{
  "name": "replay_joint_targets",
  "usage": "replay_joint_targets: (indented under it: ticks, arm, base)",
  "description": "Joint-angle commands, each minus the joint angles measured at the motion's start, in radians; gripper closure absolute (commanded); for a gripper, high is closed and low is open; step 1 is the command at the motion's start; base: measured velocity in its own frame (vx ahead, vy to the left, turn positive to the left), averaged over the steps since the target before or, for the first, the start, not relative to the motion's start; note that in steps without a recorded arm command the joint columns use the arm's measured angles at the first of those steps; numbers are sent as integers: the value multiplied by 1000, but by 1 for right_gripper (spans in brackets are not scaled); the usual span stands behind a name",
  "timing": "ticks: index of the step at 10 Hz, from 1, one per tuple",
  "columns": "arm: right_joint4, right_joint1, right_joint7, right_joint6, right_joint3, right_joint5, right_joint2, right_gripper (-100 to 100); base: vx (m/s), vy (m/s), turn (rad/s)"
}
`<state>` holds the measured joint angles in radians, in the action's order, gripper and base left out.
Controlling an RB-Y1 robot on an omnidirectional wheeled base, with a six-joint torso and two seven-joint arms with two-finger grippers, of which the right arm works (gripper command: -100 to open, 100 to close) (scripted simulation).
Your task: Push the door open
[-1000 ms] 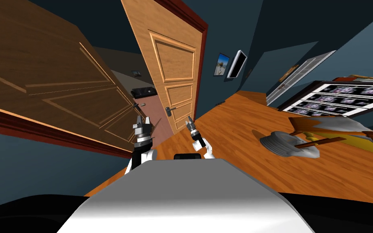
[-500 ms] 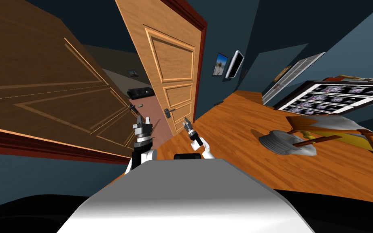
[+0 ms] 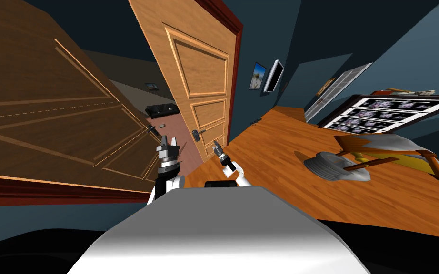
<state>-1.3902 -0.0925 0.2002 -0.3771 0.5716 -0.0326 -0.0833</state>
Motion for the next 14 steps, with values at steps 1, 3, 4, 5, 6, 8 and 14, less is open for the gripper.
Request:
replay_joint_targets:
  ticks: [1,3,4,5,6,8,14]
  arm:
    - [42,-26,4,3,22,2,3,-100]
    - [76,-48,7,6,41,3,5,-100]
    - [111,-70,10,8,60,5,8,-100]
    - [143,-91,12,11,78,6,10,-100]
    - [172,-110,15,13,94,8,13,-100]
    - [216,-137,19,16,118,10,17,-100]
    - [308,-196,27,23,169,14,28,-100]
  base:
    - [115,73,-89]
    - [101,61,-40]
    - [138,68,-87]
    - [150,104,-121]
    - [153,104,-87]
    - [143,73,-64]
    - [132,70,-49]
